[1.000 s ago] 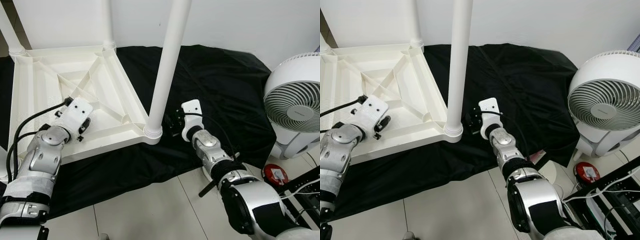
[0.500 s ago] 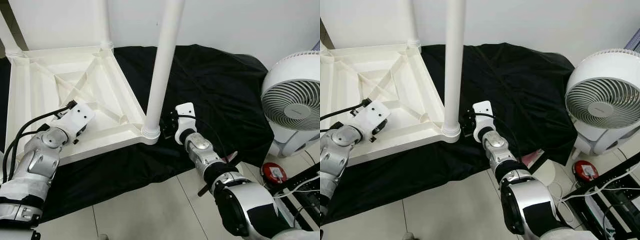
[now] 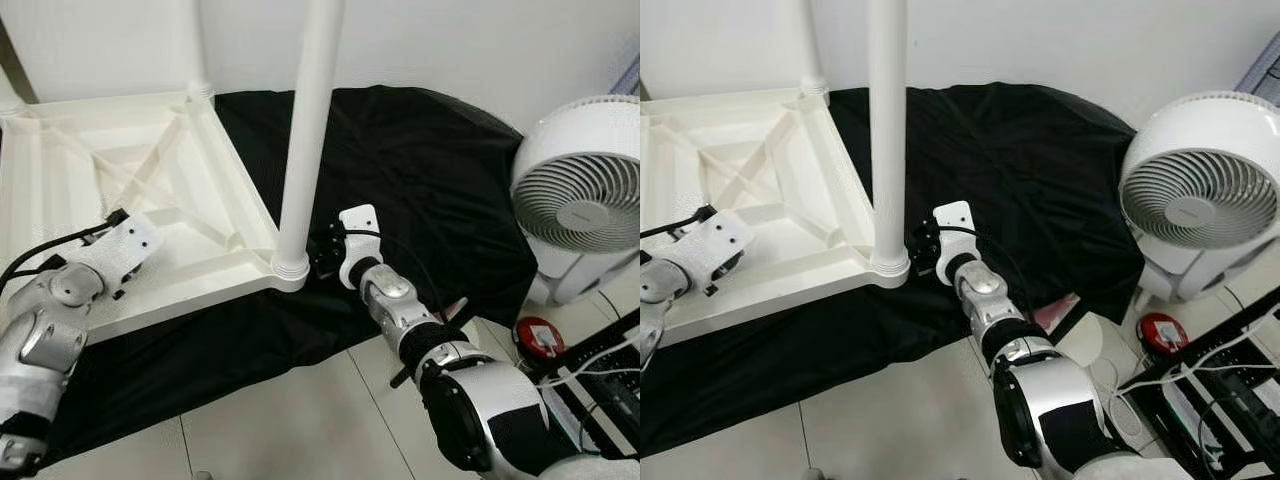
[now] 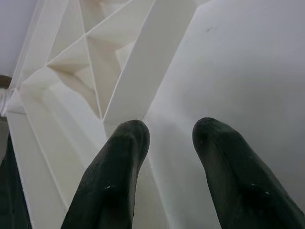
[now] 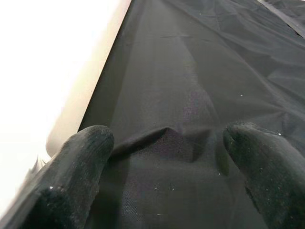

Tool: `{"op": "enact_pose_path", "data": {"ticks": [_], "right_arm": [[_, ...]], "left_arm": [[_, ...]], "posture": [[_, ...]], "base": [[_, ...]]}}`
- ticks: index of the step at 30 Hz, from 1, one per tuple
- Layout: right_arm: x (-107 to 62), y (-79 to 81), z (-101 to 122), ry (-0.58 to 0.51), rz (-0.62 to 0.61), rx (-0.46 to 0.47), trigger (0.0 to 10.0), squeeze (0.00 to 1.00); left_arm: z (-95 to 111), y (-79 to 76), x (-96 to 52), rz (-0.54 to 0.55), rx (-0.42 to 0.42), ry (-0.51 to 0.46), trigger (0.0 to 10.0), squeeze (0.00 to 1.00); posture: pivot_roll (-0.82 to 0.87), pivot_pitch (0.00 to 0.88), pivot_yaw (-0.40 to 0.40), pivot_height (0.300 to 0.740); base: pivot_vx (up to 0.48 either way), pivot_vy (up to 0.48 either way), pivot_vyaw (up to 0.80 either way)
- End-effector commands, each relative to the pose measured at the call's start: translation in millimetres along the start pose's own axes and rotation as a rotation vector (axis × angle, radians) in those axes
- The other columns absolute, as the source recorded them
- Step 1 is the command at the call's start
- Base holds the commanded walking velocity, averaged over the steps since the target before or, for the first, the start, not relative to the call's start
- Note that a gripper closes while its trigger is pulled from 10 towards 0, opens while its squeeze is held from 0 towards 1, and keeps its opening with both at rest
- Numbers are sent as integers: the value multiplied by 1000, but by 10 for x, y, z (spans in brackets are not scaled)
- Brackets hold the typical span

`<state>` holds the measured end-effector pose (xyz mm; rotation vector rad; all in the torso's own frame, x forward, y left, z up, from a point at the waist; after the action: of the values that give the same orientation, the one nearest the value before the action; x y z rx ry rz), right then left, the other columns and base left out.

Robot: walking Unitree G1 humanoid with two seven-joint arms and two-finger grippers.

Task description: Building children table

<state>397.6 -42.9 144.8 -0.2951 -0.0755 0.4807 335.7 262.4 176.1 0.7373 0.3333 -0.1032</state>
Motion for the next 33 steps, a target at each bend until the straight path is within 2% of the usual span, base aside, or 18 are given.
{"op": "enact_pose_path", "data": {"ticks": [1,6,9,14,20,33], "right_arm": [[31,75,31,5,36,-9,10000,0],[67,138,83,1,41,-5,10000,0],[72,151,89,0,43,-5,10000,0],[117,261,170,-15,59,5,10000,0],[146,366,220,-20,84,6,10000,0],[200,493,320,-20,109,-12,10000,0]], "left_arm": [[-173,-159,-4,-110,11,86,10000,0],[-335,-181,-63,-141,28,155,10000,0],[-349,-182,-73,-144,32,161,10000,0],[-469,-222,-129,-176,29,214,10000,0],[-545,-264,-174,-206,30,250,10000,0],[-642,-295,-257,-223,19,295,10000,0]], "posture": [[115,111,-97,740],[121,112,-96,740],[121,112,-96,740],[123,112,-92,740],[125,112,-93,740],[132,115,-99,740]], "base": [[0,0,0],[0,0,0],[0,0,0],[0,0,0],[0,0,0],[0,0,0]]}}
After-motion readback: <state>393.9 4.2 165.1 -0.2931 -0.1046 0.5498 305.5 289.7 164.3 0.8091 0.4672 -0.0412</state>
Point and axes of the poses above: a point about 5 cm out from each wrist's last joint towards the gripper, its own x axis pointing out of the wrist towards the gripper, its own z axis along the axis of the wrist's last joint, y = z × x, the point moved 2 cm from there along x, pointing out of the wrist towards the gripper, and after that the axes turned 14 degrees about -x, right-handed, at the moved point
